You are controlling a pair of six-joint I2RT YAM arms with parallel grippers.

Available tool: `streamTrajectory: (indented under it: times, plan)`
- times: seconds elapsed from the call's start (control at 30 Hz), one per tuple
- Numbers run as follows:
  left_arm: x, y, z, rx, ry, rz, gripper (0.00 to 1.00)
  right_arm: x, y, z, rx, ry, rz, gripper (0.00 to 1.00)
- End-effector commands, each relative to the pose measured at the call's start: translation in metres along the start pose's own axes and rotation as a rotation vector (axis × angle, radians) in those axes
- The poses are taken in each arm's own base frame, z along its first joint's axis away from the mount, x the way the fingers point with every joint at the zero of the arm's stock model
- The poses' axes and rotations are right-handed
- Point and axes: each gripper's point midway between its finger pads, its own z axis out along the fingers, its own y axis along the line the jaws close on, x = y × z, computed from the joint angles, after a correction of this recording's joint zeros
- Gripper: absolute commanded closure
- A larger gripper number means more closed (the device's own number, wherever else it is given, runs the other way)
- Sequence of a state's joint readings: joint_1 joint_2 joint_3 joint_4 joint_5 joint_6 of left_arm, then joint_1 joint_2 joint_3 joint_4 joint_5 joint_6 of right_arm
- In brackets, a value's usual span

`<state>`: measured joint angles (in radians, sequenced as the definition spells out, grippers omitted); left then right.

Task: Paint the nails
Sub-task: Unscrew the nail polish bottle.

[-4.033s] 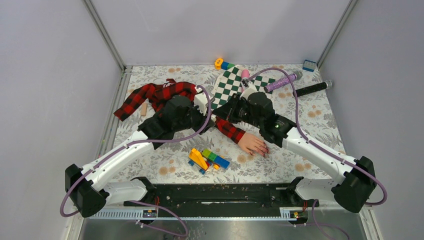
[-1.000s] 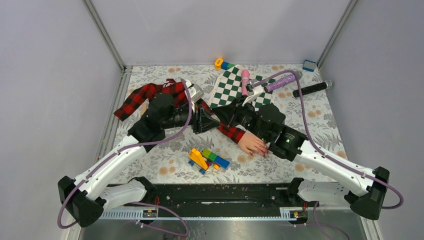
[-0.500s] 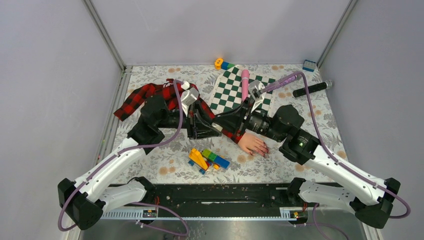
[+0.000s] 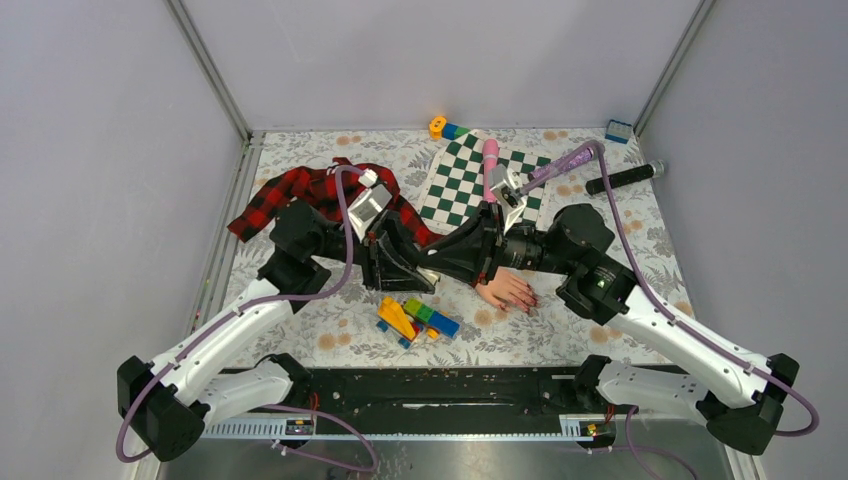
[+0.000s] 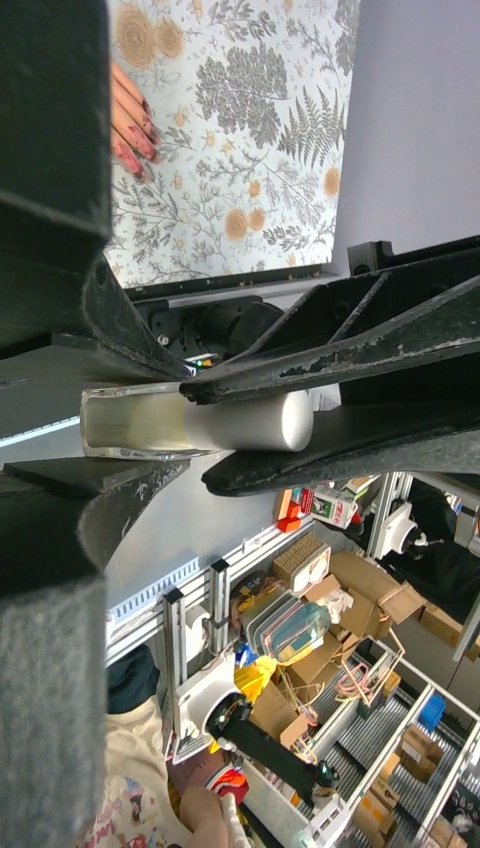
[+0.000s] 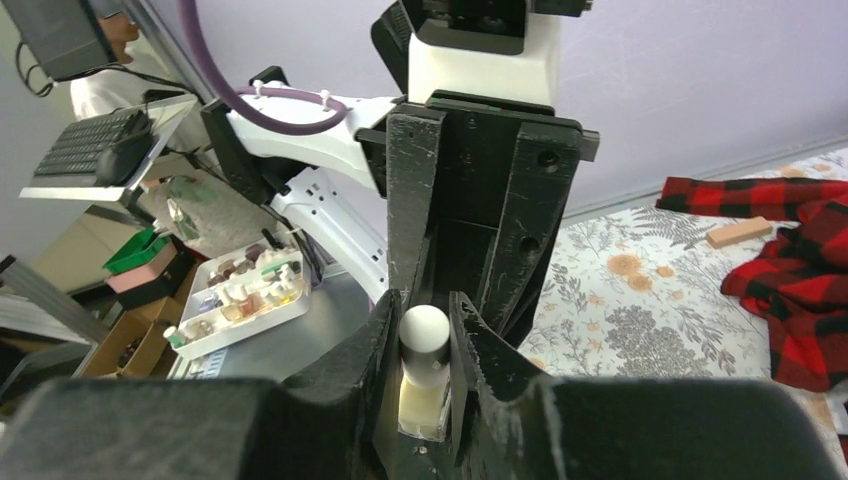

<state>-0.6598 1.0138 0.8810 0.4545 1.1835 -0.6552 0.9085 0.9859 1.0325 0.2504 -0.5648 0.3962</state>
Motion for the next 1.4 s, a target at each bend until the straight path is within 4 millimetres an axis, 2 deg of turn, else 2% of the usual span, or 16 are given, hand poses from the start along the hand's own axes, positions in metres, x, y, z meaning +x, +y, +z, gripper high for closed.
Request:
streamTrajectory:
  times: [0.0, 0.1, 0.13, 0.2, 0.23, 0.27, 0.3, 0.37, 0.57, 0.7, 0.83, 0.97, 1.07, 1.17, 1.33, 1.37]
  plan:
    - [-0.022, -0.018, -0.001, 0.045, -0.053, 0.135, 1.00, -0.009, 0.046, -0.003, -0.222, 0.033, -0.007, 1.00]
    - [-0.022, -0.014, 0.000, 0.026, -0.060, 0.133, 1.00, -0.014, 0.035, -0.002, -0.144, -0.002, 0.001, 0.98]
    - [-0.021, -0.011, 0.000, 0.009, -0.059, 0.133, 1.00, -0.016, 0.028, -0.003, -0.101, -0.021, 0.001, 0.85]
    - [-0.020, -0.001, -0.001, -0.046, -0.051, 0.138, 1.00, -0.023, 0.010, -0.007, 0.015, -0.073, 0.003, 0.68]
    - [-0.019, 0.005, -0.002, -0.078, -0.045, 0.145, 1.00, -0.025, 0.003, -0.011, 0.063, -0.098, -0.009, 0.49]
    - [-0.018, 0.009, -0.003, -0.111, -0.041, 0.147, 1.00, -0.028, -0.003, -0.015, 0.107, -0.123, -0.012, 0.25]
    - [-0.018, 0.015, -0.005, -0.149, -0.039, 0.155, 1.00, -0.030, -0.010, -0.020, 0.157, -0.150, -0.014, 0.13]
    - [-0.016, 0.025, -0.009, -0.221, -0.031, 0.157, 1.00, -0.034, -0.023, -0.029, 0.245, -0.192, -0.016, 0.01]
    - [-0.022, 0.054, -0.023, -0.434, -0.070, 0.177, 1.00, -0.041, -0.065, -0.061, 0.520, -0.316, 0.019, 0.01]
    - [-0.021, 0.082, -0.037, -0.602, -0.082, 0.137, 1.00, -0.038, -0.093, -0.075, 0.688, -0.357, 0.089, 0.07]
    - [-0.013, 0.104, -0.047, -0.709, -0.060, 0.083, 1.00, -0.030, -0.102, -0.054, 0.699, -0.292, 0.145, 0.17]
    - [-0.009, 0.109, -0.048, -0.728, -0.055, 0.062, 1.00, -0.025, -0.104, -0.030, 0.681, -0.249, 0.160, 0.18]
    - [-0.008, 0.112, -0.048, -0.732, -0.051, 0.054, 1.00, -0.019, -0.110, -0.017, 0.703, -0.206, 0.166, 0.23]
    - [-0.006, 0.113, -0.047, -0.729, -0.045, 0.047, 1.00, -0.013, -0.113, -0.007, 0.714, -0.164, 0.160, 0.36]
    - [-0.004, 0.116, -0.047, -0.733, -0.038, 0.038, 1.00, -0.006, -0.121, 0.001, 0.737, -0.125, 0.163, 0.40]
    - [-0.004, 0.116, -0.047, -0.733, -0.037, 0.036, 1.00, 0.001, -0.124, 0.000, 0.757, -0.094, 0.167, 0.40]
